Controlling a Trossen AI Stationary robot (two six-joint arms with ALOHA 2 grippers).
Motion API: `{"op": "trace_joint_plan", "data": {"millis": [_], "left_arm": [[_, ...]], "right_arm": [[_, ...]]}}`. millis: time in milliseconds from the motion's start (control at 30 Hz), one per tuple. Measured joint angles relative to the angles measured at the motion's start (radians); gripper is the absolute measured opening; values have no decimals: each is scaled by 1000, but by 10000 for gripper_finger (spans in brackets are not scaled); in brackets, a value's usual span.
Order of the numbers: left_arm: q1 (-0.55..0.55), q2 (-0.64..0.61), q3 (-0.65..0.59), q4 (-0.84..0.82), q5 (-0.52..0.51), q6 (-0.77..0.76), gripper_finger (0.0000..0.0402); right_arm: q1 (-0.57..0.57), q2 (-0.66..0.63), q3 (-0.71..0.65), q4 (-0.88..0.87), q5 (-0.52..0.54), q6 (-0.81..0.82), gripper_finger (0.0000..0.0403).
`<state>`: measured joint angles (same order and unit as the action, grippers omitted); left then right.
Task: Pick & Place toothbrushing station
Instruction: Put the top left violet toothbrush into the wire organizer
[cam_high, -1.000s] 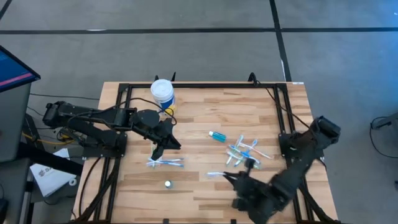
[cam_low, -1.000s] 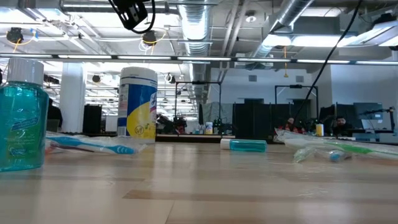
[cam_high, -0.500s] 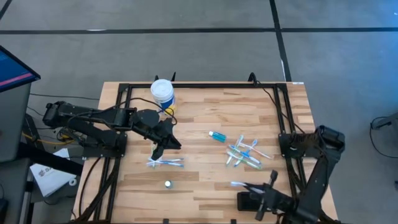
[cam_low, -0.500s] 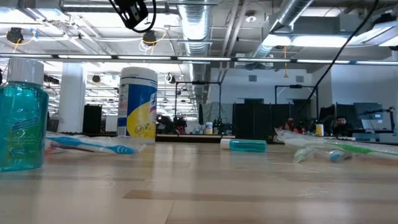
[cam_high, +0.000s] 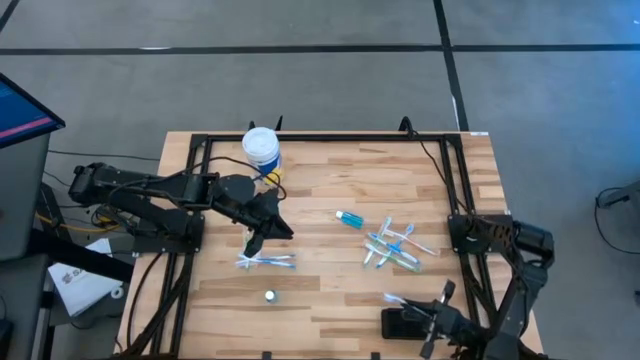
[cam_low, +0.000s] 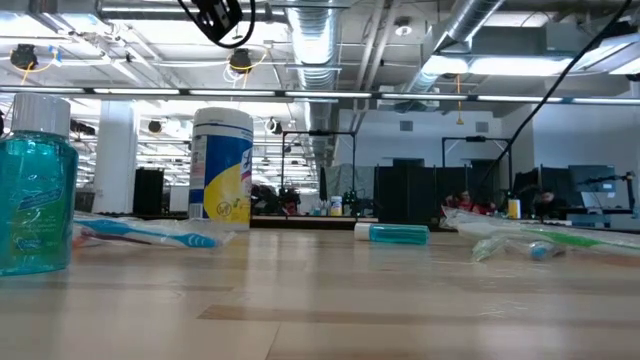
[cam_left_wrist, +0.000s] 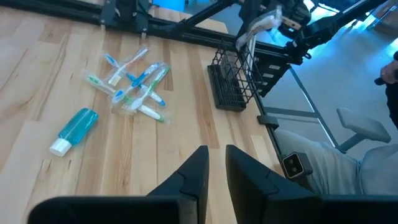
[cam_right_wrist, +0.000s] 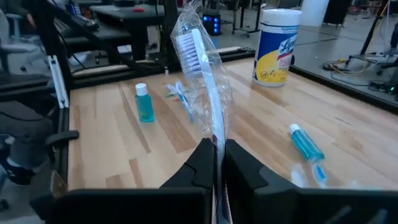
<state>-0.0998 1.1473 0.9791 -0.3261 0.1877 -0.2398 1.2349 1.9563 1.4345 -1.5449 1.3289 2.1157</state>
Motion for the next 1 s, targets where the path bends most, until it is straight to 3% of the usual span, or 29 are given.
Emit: {"op": "trace_joint_plan", "data": {"millis": [433, 667, 1000], "left_arm": [[0, 0, -4, 29, 0, 26, 49], [0, 0, -103, 171, 0, 23, 49], [-12, 0, -219, 448, 75, -4, 49]], "right_arm": [[-52, 45, 0, 34, 158, 51, 9], [-47, 45, 0, 84, 237, 55, 9], [-82, 45, 0, 131, 243, 33, 9]]}}
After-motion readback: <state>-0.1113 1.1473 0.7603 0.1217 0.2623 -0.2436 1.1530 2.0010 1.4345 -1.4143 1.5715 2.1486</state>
